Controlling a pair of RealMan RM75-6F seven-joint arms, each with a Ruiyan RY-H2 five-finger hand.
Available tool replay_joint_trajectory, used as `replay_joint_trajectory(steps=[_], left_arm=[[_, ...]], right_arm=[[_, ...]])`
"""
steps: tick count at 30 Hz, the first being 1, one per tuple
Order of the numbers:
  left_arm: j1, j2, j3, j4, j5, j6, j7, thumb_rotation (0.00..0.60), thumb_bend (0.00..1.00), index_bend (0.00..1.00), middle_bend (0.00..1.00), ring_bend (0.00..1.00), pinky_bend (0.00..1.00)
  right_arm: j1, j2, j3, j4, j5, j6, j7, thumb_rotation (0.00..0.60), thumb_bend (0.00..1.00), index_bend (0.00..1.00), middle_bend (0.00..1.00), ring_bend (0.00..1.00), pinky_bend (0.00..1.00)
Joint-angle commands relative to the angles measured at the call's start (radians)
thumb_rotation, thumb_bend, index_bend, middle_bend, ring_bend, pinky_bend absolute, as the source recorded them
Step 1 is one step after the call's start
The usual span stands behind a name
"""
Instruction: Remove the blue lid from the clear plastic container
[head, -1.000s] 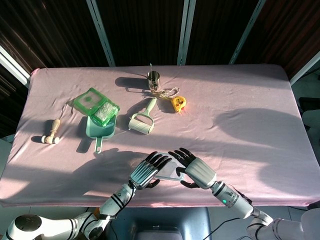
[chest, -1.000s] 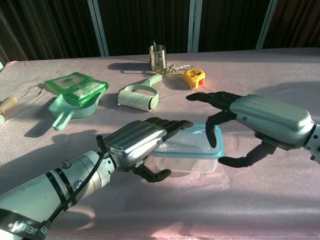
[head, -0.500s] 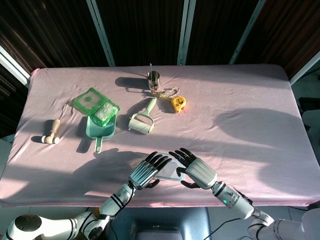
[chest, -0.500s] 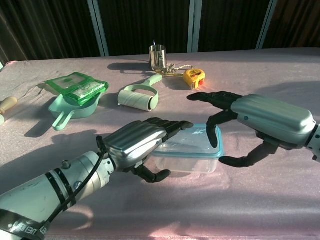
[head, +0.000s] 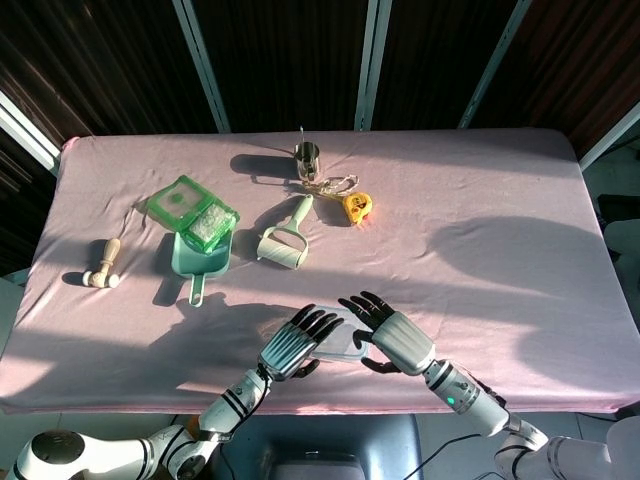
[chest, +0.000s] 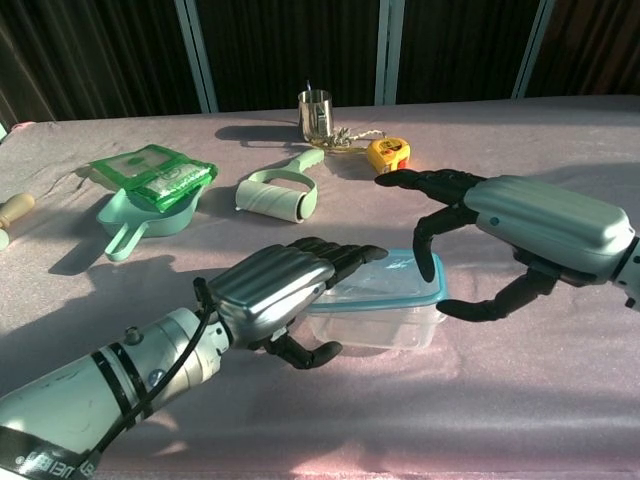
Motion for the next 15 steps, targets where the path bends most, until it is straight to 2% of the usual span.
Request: replay_joint_trajectory(steps=[1,10,15], left_arm=[[0.001,0.0,0.002,-0.001,0.005,0.004,0.001,0.6,0.33,0.0,0.59,0.68,0.62],[0.01,0.004,0.014,-0.01,0.026,0.021,-0.015,0.6,0.33,0.0,0.59,0.67,0.62],[0.013,0.006,0.019,-0.014,0.049,0.038,-0.053,0.6,0.33,0.0,0.57,0.64,0.53]], right_arm=[[0.003,-0.001,0.007,0.001,0.006,-0.003,-0.003,0.6,0.46,0.66,0.05,0.0,0.0],[0.012,-0.047,0.018,0.047,0.028,-0.03,-0.016,0.6,0.47,0.67,0.07,0.0,0.0],[0.011,-0.073,0.018,0.073,0.022,-0.017,-0.013,0.6,0.49,0.72,0.1,0.0,0.0]])
